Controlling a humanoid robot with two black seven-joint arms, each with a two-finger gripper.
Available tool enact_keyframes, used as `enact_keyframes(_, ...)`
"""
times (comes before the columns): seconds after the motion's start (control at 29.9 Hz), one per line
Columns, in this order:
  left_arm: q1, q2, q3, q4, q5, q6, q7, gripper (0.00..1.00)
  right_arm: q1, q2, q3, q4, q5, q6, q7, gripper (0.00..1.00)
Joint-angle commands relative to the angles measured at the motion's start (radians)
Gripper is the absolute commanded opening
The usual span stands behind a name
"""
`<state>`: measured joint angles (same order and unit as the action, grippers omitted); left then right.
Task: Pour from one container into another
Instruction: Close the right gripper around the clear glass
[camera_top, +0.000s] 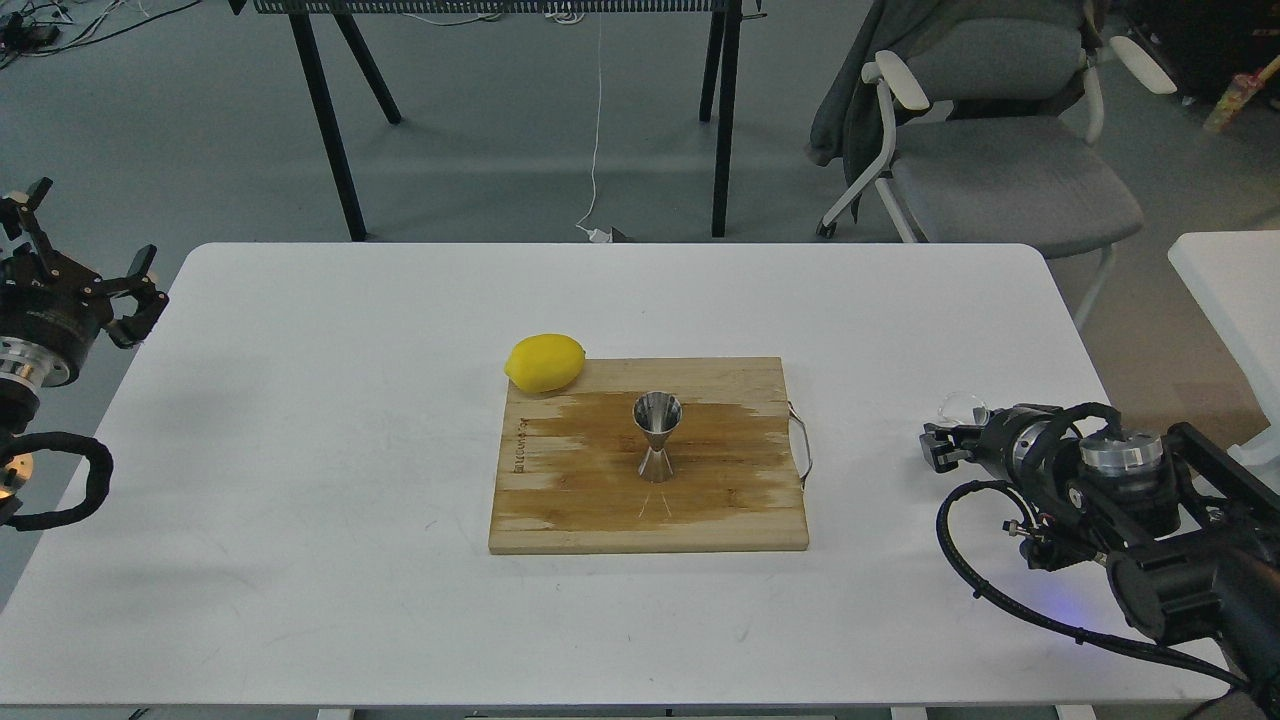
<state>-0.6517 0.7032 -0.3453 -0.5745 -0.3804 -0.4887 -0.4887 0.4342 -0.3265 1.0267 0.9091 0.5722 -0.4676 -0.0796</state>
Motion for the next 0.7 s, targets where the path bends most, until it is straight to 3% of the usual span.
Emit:
enact_keyframes(0.0,0.001,-0.001,0.0,0.001,0.0,0.0,0.0,1.0,0.0,0.0,-0.001,0.001,0.0,0.003,0.0,0.58)
enact_keyframes(0.67,0.009,-0.002,0.0,0.021,0.0,0.0,0.0,1.0,-0.008,0.0,-0.002,0.002,-0.015,0.049,0.0,0.47)
